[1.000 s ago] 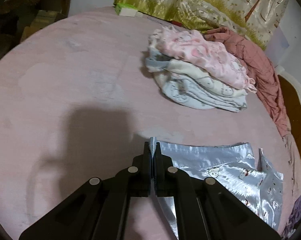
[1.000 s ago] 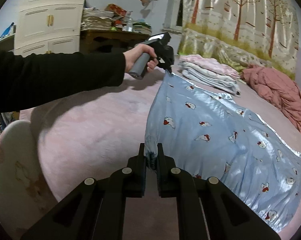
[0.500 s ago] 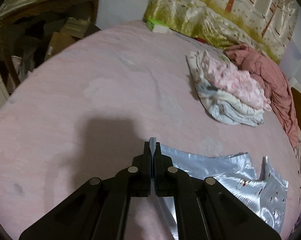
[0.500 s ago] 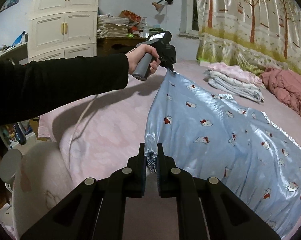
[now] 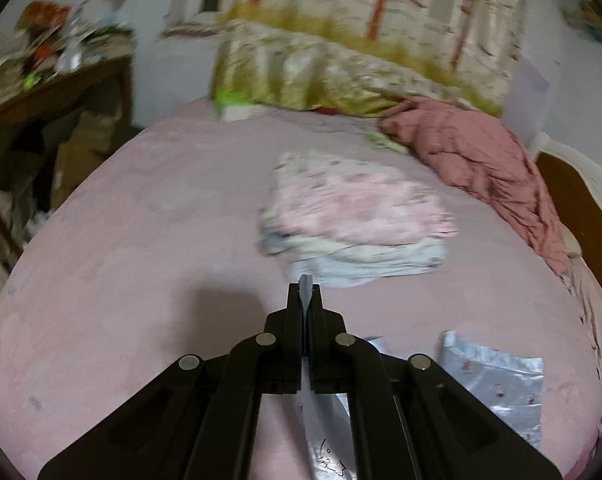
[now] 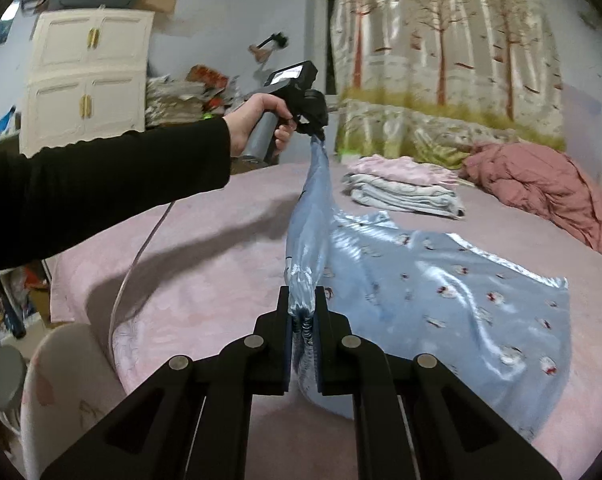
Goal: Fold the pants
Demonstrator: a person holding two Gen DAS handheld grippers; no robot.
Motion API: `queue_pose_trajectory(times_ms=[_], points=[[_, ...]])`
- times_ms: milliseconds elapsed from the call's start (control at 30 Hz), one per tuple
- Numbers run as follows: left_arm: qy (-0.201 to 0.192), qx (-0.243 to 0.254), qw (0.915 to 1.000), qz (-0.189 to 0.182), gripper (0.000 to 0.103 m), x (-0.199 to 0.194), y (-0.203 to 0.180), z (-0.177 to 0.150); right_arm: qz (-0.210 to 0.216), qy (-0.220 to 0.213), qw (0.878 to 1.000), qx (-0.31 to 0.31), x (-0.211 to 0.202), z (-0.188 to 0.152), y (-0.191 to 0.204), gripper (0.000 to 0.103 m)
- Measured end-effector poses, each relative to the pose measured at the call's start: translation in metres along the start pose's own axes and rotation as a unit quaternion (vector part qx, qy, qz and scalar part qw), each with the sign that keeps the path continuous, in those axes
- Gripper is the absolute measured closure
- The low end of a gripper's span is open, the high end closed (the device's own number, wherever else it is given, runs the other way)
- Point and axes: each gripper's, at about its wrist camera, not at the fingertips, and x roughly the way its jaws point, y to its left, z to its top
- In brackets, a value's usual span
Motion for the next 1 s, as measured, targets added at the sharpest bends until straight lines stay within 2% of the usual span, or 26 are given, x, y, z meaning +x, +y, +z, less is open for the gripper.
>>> queue_pose_trajectory(times_ms=[67, 200, 400, 533, 667, 733, 867, 933, 1000], points=[[-0.008, 0.015, 0.9998, -0.013, 0.102, -0.003, -0.031, 0.004, -0.013, -0.011, 1.000, 0.013, -0.012, -0.001, -0.010, 0.095], [-0.018, 0.039, 0.9985, -0.032, 0.102, -0.006, -0.082, 0.005, -0.066, -0.037, 0.997, 0.030, -0.034, -0.011, -0.021, 0.095], [-0.015, 0.088, 0.9941, -0.061, 0.102, 0.001, -0.159, -0.005, -0.113, -0.032, 0.991, 0.068, -0.055, -0.032, -0.037, 0.095], [-0.010, 0.119, 0.9909, -0.063, 0.102, 0.011, -0.203, -0.021, -0.138, -0.026, 0.989, 0.055, -0.060, -0.044, -0.042, 0.095], [-0.010, 0.148, 0.9871, -0.059, 0.102, 0.021, -0.235, -0.037, -0.147, -0.025, 0.986, 0.069, -0.067, -0.055, -0.053, 0.095], [-0.029, 0.173, 0.9836, -0.041, 0.102, 0.022, -0.250, -0.047, -0.157, -0.030, 0.984, 0.077, -0.069, -0.060, -0.057, 0.095], [-0.034, 0.200, 0.9776, -0.055, 0.102, 0.028, -0.276, -0.063, -0.176, -0.035, 0.978, 0.106, -0.071, -0.068, -0.069, 0.095], [-0.046, 0.242, 0.9680, -0.047, 0.102, 0.030, -0.296, -0.077, -0.185, -0.035, 0.975, 0.116, -0.072, -0.071, -0.070, 0.095], [-0.044, 0.272, 0.9599, -0.055, 0.102, 0.033, -0.312, -0.088, -0.190, -0.034, 0.973, 0.130, -0.074, -0.075, -0.072, 0.095]])
